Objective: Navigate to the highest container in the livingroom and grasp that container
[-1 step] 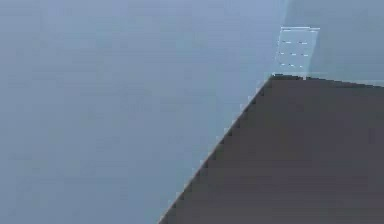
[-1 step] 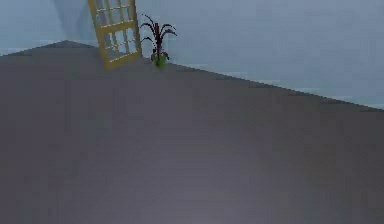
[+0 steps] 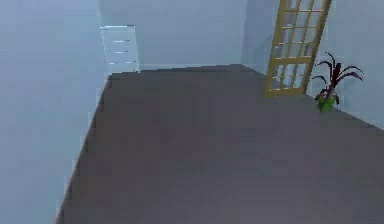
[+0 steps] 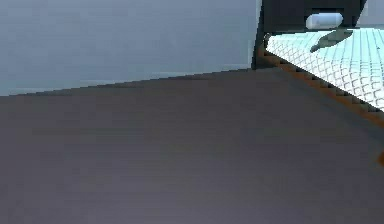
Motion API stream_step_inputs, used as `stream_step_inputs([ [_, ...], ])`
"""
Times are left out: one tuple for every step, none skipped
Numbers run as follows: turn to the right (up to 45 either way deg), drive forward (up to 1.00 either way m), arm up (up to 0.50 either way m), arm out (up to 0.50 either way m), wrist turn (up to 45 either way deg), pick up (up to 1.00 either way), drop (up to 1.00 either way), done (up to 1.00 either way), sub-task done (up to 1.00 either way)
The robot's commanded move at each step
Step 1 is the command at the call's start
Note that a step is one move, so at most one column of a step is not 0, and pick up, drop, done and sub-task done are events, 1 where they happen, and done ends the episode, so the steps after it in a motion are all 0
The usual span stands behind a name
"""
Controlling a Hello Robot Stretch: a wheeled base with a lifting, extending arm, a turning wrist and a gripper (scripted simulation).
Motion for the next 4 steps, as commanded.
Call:
stream_step_inputs([
  [15.0,0.00,0.00,0.00,0.0,0.00,0.00,0.00,0.00],
  [0.0,1.00,0.00,0.00,0.0,0.00,0.00,0.00,0.00],
  [0.0,1.00,0.00,0.00,0.0,0.00,0.00,0.00,0.00],
  [0.0,1.00,0.00,0.00,0.0,0.00,0.00,0.00,0.00],
])
